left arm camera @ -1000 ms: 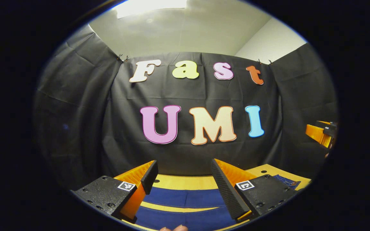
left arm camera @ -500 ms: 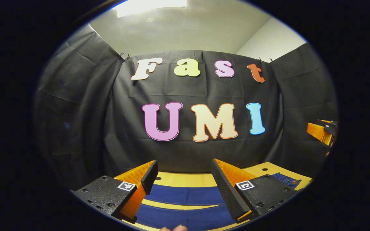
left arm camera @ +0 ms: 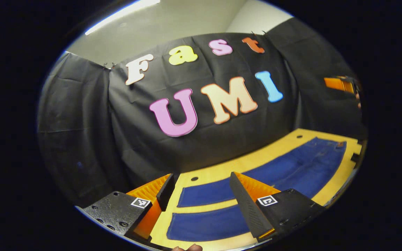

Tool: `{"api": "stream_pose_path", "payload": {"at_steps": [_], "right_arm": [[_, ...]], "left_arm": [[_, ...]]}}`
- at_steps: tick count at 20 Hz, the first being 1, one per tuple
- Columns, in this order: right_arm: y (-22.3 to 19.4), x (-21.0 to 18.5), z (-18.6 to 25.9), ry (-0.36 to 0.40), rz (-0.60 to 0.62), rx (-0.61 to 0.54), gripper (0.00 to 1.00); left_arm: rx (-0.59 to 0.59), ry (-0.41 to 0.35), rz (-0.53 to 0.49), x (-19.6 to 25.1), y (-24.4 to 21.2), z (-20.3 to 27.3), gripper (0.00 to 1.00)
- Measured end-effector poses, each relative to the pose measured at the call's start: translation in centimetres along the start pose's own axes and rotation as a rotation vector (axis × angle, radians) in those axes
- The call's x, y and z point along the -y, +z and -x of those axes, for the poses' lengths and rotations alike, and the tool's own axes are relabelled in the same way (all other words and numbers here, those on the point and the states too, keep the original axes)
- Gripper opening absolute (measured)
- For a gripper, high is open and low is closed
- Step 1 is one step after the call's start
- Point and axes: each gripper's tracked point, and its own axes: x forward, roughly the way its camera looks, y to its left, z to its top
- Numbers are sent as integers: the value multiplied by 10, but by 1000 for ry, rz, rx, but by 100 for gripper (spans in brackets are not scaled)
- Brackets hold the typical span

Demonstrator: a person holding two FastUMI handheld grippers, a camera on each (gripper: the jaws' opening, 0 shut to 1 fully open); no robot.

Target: Grasp the waist and the cuffs of the jeans and fold them to make the two legs overlap; first hold the waist and fold one-third of the jeans toward the cuffs, then hold the cuffs and fold the remaining one-third in the same direction to finish folding.

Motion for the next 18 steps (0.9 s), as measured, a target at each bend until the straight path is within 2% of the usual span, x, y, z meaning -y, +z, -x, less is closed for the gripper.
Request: {"api": "stream_pose_path", "payload": {"at_steps": [1,2,6,14,16,17,18], "right_arm": [[-5,0,1,-3,6,-7,98],[-9,-1,2,-7,14,-13,98],[-23,-6,8,-14,51,-38,99],[-43,-2,17,-41,107,-88,99],[-39,1,20,-53,110,-81,99],[-37,3,21,-61,115,-78,98],[-35,6,21,-66,122,-74,98]], "left_arm": [[-31,-25,-48,1,-15,0,100],[-75,-57,-107,2,-32,-2,95],[-200,-167,-360,2,-102,1,95],[-416,-368,-635,9,-213,6,95],[-448,-394,-710,7,-235,7,100],[-465,-404,-742,8,-242,7,96],[-479,-419,-762,7,-251,8,100]]}}
